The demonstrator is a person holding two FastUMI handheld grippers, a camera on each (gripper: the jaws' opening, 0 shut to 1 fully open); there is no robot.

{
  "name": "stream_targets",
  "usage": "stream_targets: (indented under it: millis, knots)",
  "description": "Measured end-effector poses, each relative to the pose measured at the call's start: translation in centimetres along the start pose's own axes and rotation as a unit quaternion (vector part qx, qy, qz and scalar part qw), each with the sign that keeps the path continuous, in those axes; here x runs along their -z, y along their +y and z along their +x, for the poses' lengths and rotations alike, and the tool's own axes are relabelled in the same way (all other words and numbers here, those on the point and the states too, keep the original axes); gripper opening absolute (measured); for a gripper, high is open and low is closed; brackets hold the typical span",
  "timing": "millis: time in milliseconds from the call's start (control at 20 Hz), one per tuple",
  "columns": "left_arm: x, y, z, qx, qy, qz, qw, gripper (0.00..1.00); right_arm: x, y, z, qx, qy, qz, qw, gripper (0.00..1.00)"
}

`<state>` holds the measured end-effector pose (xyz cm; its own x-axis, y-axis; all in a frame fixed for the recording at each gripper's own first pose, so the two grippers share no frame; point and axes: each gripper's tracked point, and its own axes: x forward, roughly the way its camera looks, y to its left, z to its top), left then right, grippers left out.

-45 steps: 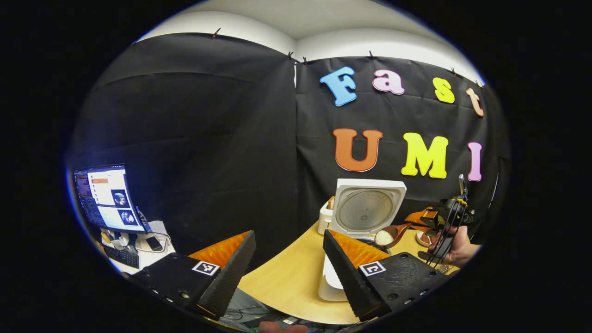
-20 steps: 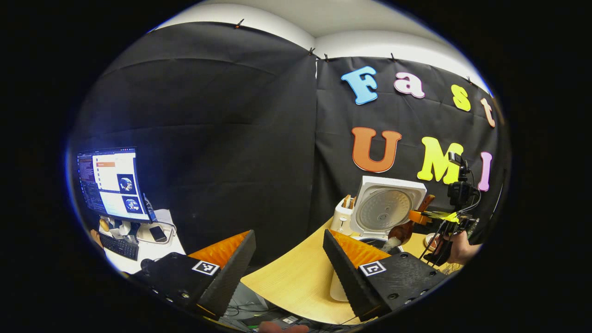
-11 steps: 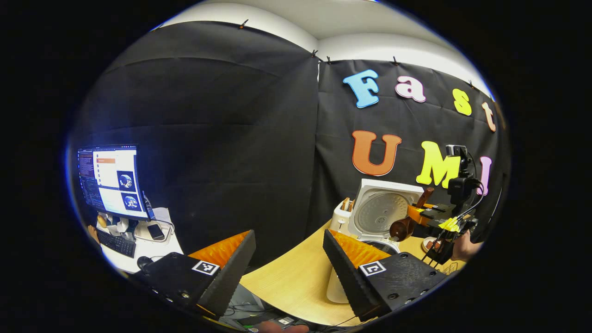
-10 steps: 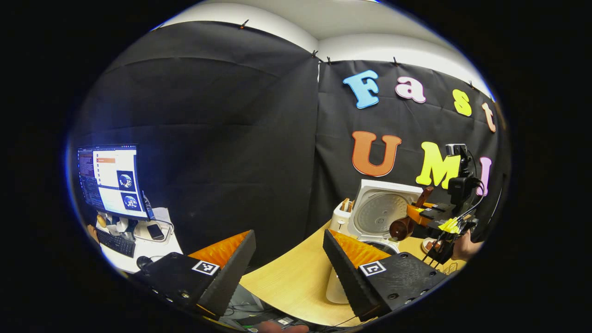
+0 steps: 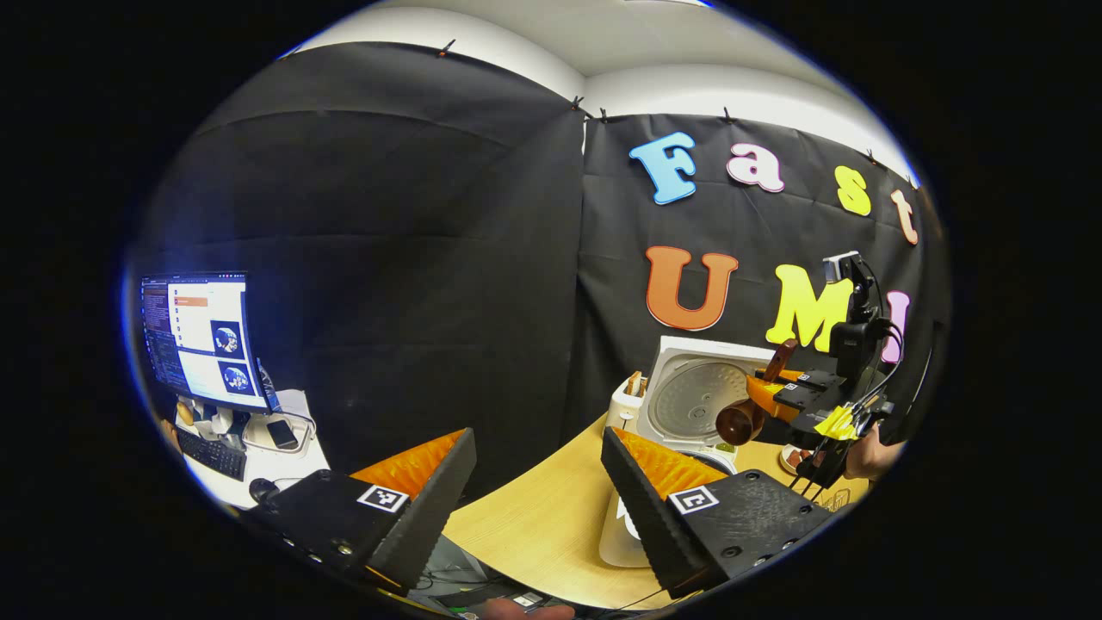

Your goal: Close the left gripper, press the button to open the rice cooker; take a wooden spoon from the chopstick holder with the right hand, scoop a spoonful of rice and pour it into the rice cooker, then put the wooden spoon back into the chopstick holder.

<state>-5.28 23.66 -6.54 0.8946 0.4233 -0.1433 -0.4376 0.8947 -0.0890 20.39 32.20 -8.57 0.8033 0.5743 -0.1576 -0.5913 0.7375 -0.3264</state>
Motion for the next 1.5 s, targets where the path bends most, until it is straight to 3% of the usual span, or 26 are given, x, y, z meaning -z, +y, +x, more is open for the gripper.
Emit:
stream_targets:
  millis: [350,650,1100,1500]
  knots:
    - [-0.8,-2.6,0.1,0.026,-0.008,0.012,1.000,0.94,-0.5,-3.2,-0.6,0.008,0.015,0.145,0.989,0.13]
    - [-1.1,-7.9,0.2,0.078,-0.010,0.025,0.997,0.94,-0.8,-7.4,-7.0,0.024,0.005,0.267,0.963,0.13]
    - [-0.8,-18.2,-0.5,0.172,-0.012,0.039,0.984,0.94,2.8,-20.0,-18.6,0.141,-0.011,0.312,0.940,0.13]
    - [-0.1,-24.2,-0.9,0.205,-0.002,0.046,0.978,0.94,11.6,-28.8,-28.0,0.260,0.020,0.346,0.901,0.13]
